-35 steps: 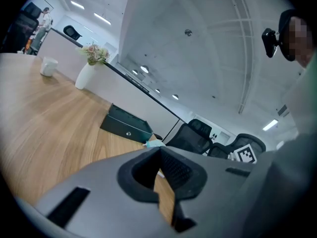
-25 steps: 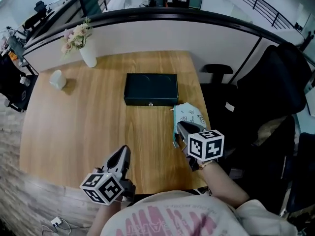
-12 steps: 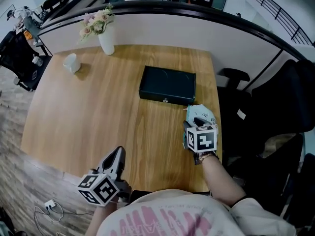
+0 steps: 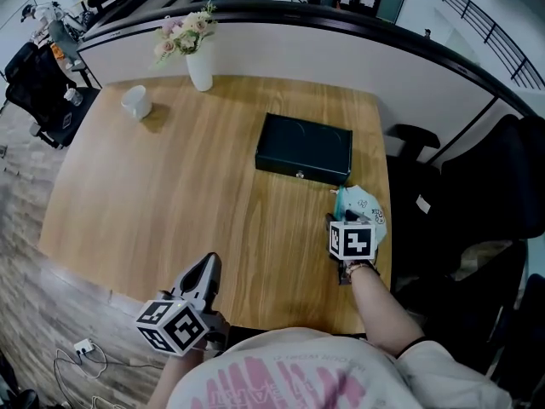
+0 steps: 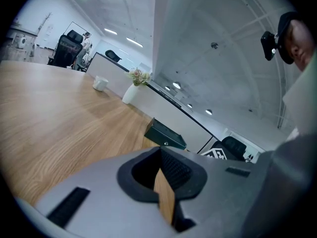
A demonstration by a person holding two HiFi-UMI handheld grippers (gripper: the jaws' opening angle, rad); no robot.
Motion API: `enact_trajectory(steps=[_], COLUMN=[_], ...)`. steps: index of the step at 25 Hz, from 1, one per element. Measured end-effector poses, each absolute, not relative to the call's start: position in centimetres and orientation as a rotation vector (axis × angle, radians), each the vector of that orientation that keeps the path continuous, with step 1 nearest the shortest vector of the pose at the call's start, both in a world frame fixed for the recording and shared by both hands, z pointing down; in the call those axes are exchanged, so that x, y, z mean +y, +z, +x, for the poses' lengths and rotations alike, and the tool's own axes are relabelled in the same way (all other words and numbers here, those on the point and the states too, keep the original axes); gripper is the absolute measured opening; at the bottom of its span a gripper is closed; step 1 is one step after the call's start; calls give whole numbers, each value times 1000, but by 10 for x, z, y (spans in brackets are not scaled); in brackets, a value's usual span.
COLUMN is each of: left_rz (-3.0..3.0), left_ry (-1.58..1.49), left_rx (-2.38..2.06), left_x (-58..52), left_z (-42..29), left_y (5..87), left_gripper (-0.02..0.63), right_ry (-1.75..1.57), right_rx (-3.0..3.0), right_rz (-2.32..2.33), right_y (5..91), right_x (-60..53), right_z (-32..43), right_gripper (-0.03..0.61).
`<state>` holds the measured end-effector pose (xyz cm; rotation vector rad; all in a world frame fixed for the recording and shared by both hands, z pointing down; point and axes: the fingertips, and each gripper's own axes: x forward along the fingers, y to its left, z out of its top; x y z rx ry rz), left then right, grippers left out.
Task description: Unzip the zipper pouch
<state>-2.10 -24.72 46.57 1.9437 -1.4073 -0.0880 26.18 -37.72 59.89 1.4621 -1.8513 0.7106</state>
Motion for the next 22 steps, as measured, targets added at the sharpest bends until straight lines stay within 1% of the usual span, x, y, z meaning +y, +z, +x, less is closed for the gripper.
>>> enact_trajectory(steps=[1,2,3,7,12,16,19,22], left_rz=[1944,1945,1946,1955,1984,2030,2071,2118], left_ry=[-90,-92,-94,-98,-94,-91,-81,-63], left_rx=[-1405,-1403,-1401,-1378,-1314,-1249,-1186,-1119], left_x=[-247,-247,-246,-244,-246,-249,-249,-247], left_z=[-23,-25,-27,-33,-33,-30,-24,-20], left_y=[465,465,464,464,465,460,457,454], left_gripper=[2,2,2,3,2,2,2,2], right_ry=[716,727,741,796,969,1096,1082,991], right_rx=[-1857,-1860,-1861,-1864,-1921,-2010,-2088,-2164], right_rz=[1463,1466,1471,1494,1408,1324,1248,1167], right_y=[599,599,598,599,600,585,565,539], right_x=[-376,-375,-373,-364,-332,-297,-273,-252], right_z=[261,261,261,263,250,231,215,200], right_gripper=[200,167,110,40,26,18,18,20])
